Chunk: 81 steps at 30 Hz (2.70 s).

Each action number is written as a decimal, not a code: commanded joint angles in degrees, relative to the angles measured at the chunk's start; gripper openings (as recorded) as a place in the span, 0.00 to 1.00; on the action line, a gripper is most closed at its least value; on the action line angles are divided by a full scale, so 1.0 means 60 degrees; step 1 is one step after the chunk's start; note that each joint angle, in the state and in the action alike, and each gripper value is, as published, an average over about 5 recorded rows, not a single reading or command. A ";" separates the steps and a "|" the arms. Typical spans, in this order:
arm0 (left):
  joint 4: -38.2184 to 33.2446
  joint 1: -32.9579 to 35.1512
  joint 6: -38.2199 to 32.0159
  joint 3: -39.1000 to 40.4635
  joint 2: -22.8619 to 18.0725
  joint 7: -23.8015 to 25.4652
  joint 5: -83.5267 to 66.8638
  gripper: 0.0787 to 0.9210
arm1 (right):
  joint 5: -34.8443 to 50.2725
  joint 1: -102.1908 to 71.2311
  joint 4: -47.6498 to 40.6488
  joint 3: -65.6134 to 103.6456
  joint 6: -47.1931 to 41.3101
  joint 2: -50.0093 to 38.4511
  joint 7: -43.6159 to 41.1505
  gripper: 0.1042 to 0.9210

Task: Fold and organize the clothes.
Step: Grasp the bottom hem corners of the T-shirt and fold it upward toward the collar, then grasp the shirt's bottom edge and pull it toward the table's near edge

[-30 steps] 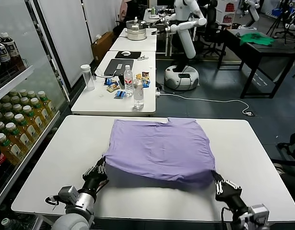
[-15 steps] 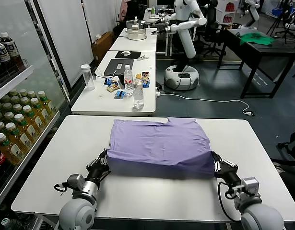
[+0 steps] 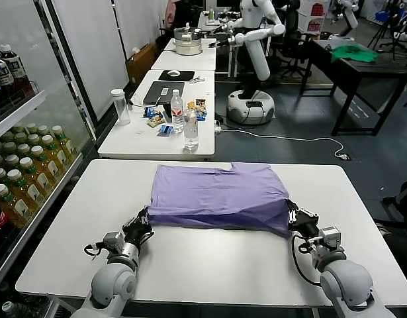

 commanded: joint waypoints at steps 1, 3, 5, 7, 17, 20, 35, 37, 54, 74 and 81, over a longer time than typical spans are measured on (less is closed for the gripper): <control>0.0301 -0.0123 -0.0029 0.0030 -0.0050 0.0008 0.0101 0.17 | -0.0458 0.0179 -0.0231 -0.0173 -0.0147 -0.0007 -0.0024 0.13; 0.0217 -0.0059 -0.0031 0.0027 -0.0079 0.0001 0.0135 0.23 | -0.0478 0.0006 -0.0071 -0.0042 -0.0140 -0.0010 -0.0025 0.20; 0.0116 0.0020 -0.0026 0.0013 -0.0113 -0.0010 0.0169 0.29 | -0.0468 -0.0185 0.0131 0.0129 -0.0130 -0.0014 -0.0005 0.28; -0.0035 0.0133 -0.0018 -0.0014 -0.0147 -0.0022 0.0203 0.36 | -0.0437 -0.0424 0.0364 0.0369 -0.0127 -0.0012 0.0030 0.34; -0.0999 0.1076 0.0013 -0.0142 -0.0308 -0.0117 0.0225 0.70 | 0.0199 -0.2178 0.1364 0.1465 -0.0524 0.0076 0.0184 0.70; -0.0938 0.1099 0.0035 -0.0102 -0.0342 -0.0126 0.0236 0.80 | 0.0488 -0.2246 0.1247 0.1456 -0.0858 0.0194 0.0239 0.80; 0.0189 0.0215 0.0123 0.0177 -0.0200 -0.0110 0.0065 0.80 | 0.1204 -0.1591 0.0096 0.0662 -0.1393 0.0612 0.0457 0.78; 0.0251 0.0206 0.0122 0.0187 -0.0205 -0.0099 0.0012 0.72 | 0.1232 -0.1557 0.0056 0.0614 -0.1388 0.0611 0.0450 0.71; 0.0672 -0.0060 0.0057 0.0135 -0.0253 0.0011 -0.0395 0.15 | 0.1450 -0.1234 0.0112 0.0745 -0.1145 0.0361 0.0270 0.08; -0.1346 0.1442 0.0132 -0.0083 -0.0178 0.0038 -0.0477 0.08 | 0.1591 -0.2824 0.1793 0.1629 -0.1234 0.0042 0.0137 0.01; -0.2388 0.2792 0.0152 -0.0325 0.0060 0.0056 -0.0381 0.07 | 0.1565 -0.4400 0.2891 0.2467 -0.1539 -0.0194 0.0040 0.01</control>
